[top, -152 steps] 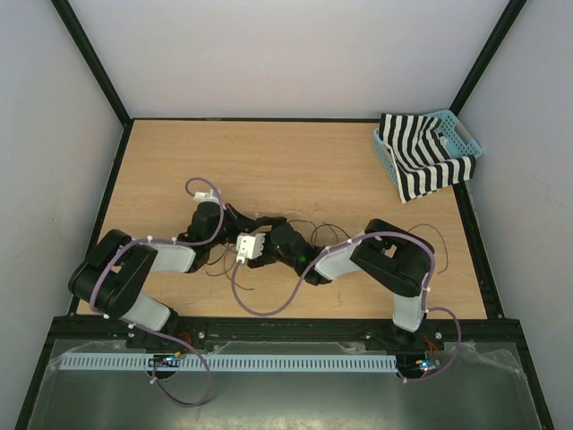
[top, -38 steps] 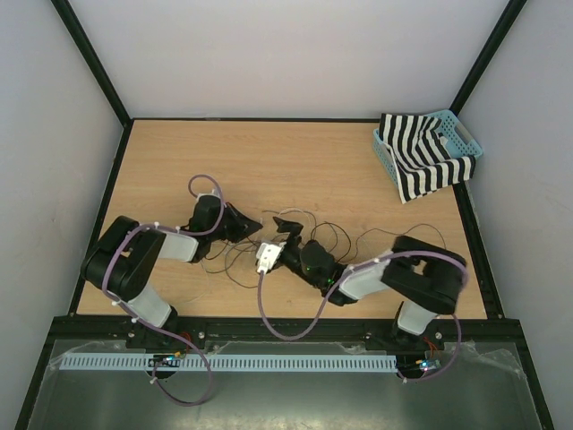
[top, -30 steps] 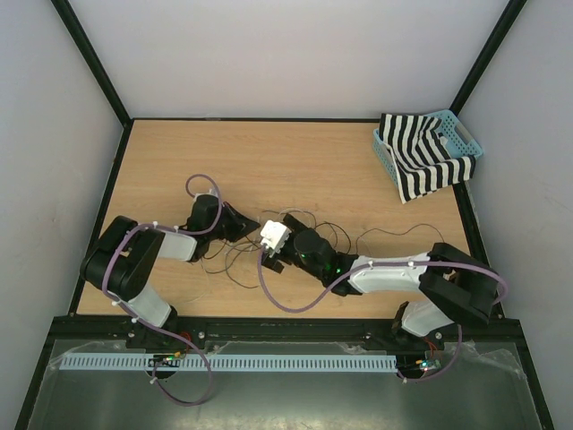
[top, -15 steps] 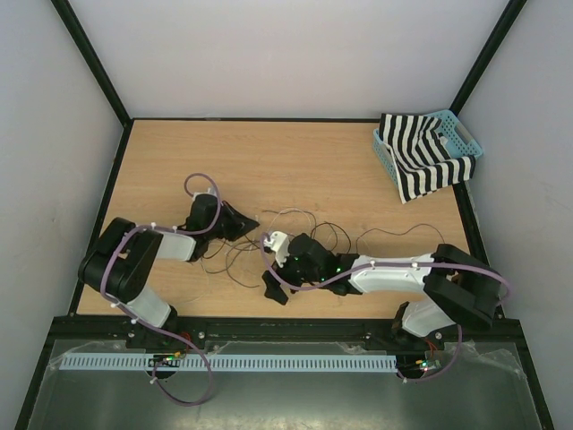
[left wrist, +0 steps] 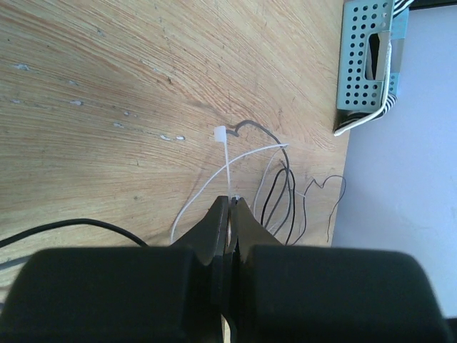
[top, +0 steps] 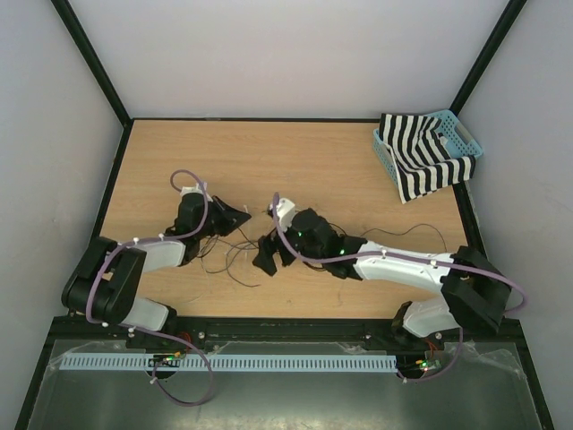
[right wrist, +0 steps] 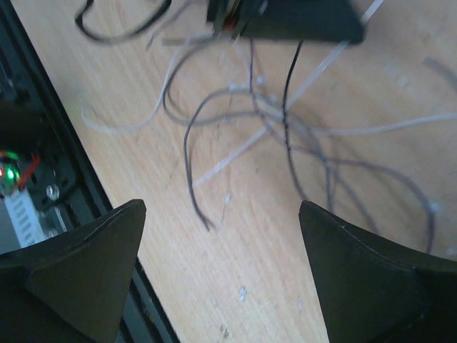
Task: Zip-tie the wires
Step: Adjust the ribbon.
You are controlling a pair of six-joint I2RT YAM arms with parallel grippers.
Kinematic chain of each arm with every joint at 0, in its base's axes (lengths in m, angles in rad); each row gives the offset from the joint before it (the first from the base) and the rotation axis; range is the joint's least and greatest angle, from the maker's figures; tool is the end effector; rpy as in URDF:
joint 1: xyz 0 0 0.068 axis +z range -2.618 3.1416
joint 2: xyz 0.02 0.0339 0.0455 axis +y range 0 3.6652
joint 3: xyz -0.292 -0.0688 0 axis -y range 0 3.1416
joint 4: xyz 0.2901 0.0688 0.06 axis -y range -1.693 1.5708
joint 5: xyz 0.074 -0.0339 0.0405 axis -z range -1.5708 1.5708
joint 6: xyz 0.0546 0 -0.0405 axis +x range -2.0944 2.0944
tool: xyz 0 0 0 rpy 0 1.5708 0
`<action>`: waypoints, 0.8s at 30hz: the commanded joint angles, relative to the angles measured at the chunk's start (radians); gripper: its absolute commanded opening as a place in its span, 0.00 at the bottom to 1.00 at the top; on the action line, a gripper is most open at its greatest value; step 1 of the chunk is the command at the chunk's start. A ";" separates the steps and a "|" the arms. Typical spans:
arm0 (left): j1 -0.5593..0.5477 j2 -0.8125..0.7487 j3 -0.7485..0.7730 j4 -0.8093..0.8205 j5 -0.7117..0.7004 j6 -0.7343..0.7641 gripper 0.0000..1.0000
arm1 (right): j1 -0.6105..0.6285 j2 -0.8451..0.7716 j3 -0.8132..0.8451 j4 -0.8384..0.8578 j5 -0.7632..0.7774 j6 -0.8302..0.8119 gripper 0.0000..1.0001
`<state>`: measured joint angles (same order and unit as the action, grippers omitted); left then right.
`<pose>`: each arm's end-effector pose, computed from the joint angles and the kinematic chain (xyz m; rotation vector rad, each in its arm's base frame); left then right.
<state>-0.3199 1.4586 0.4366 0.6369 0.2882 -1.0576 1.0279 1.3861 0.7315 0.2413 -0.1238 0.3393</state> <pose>0.2865 -0.1113 0.1400 -0.5723 2.0568 -1.1478 0.1753 0.3035 0.2200 -0.7975 1.9694 0.9781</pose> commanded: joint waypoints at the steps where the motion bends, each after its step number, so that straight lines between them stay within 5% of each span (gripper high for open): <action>1: 0.011 -0.060 -0.030 0.006 0.010 0.038 0.00 | -0.082 -0.006 0.075 0.031 0.000 0.027 0.99; 8: 0.034 -0.118 -0.055 0.007 0.014 0.024 0.00 | -0.107 0.143 0.192 0.113 -0.052 0.012 1.00; 13: 0.047 -0.159 -0.060 0.007 0.034 0.027 0.00 | -0.128 0.221 0.216 0.189 -0.078 0.031 0.86; 24: 0.062 -0.208 -0.082 0.007 0.071 0.019 0.00 | -0.148 0.332 0.180 0.341 -0.122 0.066 0.74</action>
<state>-0.2630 1.2797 0.3714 0.6292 0.3374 -1.0412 0.8871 1.6749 0.9127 0.4885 -0.2100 0.3824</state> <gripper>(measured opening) 0.001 0.758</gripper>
